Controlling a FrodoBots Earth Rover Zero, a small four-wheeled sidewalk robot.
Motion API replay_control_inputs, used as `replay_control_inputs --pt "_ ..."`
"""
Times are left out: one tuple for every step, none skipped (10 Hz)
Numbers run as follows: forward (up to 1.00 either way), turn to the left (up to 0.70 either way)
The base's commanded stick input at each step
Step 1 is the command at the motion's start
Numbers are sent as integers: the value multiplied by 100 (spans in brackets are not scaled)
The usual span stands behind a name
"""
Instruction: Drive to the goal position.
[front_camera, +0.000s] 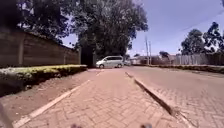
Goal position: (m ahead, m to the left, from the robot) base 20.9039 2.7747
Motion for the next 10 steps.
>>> replay_control_inputs --pt "70 0" --pt "70 0" --pt "70 0" --pt "70 0" --pt "70 0" --pt "70 0" --pt "70 0" --pt "70 0" --pt "70 0" --pt "70 0"
